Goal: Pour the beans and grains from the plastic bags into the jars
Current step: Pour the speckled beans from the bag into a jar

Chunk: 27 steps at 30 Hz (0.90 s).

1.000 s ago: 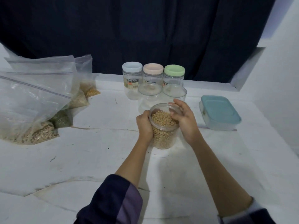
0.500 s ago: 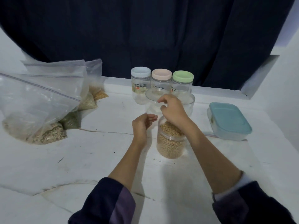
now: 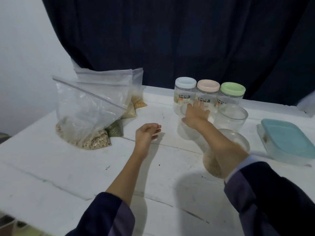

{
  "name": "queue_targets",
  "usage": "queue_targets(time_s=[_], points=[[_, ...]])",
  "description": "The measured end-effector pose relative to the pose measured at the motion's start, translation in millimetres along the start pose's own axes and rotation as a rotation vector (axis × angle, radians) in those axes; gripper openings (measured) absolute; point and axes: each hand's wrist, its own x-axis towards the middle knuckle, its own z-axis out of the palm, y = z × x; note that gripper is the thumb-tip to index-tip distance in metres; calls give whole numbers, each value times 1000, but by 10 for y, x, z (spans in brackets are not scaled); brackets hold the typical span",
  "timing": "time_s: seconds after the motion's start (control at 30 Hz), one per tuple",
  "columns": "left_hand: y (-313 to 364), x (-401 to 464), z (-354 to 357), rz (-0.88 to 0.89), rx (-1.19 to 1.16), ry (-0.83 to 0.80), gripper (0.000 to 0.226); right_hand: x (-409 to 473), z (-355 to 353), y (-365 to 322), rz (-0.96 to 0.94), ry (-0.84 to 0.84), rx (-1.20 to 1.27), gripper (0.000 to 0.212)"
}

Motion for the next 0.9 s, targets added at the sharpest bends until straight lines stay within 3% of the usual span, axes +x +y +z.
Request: queue_targets(time_s=[0.07,0.2,0.27,0.33,0.4,0.53,0.7,0.83,0.9], points=[[-68,-2,-98,6,76,-97,24,-128,-35,-176,-79,-25,15,64],[-53,-60,-232,-49,291,-437,97,-455,-76,-614,-222,-49,11,60],[-32,-83,-268,18,269,-433,109,-598,-100,-832,-257,-70,8,50],[-12,-84,-302,53,258,-374,111,-680,-102,-1024,-223,-112,-42,51],[61,-128,-332,118,407,-363,103,-713,-59,-1173,-131,-121,-57,69],[89,-162,-472,230,567,-369,60,-758,189,-1381,8,-137,38,82],[94,-148,-628,175,378,-415,65,-835,396,-1420,-80,85,59,58],[54,-12,-742,128,410,-489,82,-835,268,-1329,-308,-16,171,36],[19,4,-804,95,425,-481,73,-886,220,-1362,-435,-5,352,15]])
